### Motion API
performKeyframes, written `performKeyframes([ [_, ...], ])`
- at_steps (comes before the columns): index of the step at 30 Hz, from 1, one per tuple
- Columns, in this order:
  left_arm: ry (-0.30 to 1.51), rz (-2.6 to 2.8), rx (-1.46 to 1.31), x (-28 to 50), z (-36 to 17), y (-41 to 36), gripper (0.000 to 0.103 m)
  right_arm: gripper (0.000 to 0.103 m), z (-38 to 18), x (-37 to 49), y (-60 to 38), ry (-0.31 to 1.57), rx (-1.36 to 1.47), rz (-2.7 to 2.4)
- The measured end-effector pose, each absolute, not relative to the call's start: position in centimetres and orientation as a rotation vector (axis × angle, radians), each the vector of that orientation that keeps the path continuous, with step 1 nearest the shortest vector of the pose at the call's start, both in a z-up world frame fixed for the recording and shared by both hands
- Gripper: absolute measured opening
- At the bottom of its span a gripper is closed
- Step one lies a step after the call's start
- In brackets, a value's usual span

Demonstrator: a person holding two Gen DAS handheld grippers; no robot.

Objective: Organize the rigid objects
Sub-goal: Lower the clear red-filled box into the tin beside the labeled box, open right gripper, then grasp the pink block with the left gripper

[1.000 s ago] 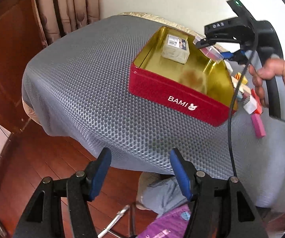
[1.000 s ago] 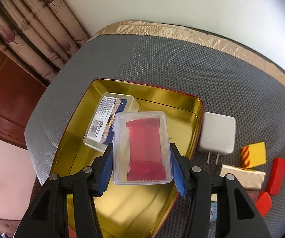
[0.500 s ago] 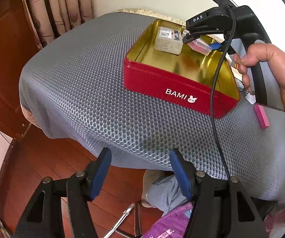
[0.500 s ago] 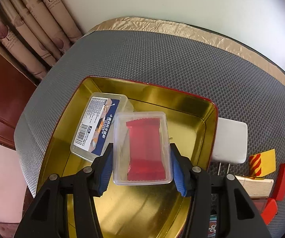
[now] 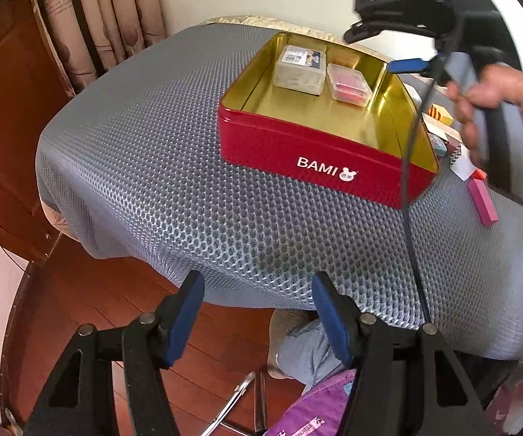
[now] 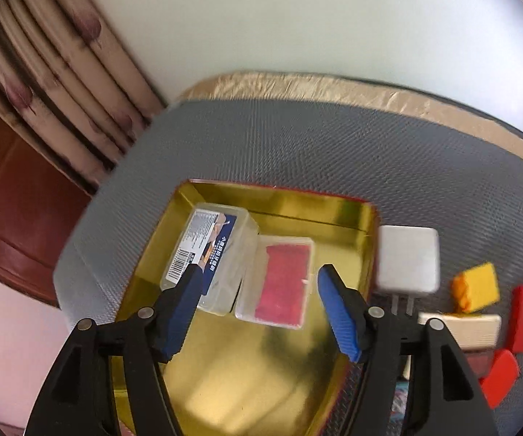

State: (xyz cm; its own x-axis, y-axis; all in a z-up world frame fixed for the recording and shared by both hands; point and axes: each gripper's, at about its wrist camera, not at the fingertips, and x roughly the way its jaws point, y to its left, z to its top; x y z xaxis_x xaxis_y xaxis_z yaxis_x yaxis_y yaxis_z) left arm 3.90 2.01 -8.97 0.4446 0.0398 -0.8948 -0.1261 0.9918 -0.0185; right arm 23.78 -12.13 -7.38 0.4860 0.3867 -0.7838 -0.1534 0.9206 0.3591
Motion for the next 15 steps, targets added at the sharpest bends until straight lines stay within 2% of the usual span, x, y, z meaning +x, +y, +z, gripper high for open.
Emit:
performKeyframes([
  [4, 1.100, 0.090, -0.062, 3.7, -8.8, 1.6, 0.063, 0.078, -6.6, 20.0, -16.0, 0.954, 0.265, 0.295],
  [15, 1.109, -0.158, 0.043, 2.6, -8.4, -3.3, 0.063, 0.079, -11.1, 7.1, -35.6, 1.006, 0.012, -0.169],
])
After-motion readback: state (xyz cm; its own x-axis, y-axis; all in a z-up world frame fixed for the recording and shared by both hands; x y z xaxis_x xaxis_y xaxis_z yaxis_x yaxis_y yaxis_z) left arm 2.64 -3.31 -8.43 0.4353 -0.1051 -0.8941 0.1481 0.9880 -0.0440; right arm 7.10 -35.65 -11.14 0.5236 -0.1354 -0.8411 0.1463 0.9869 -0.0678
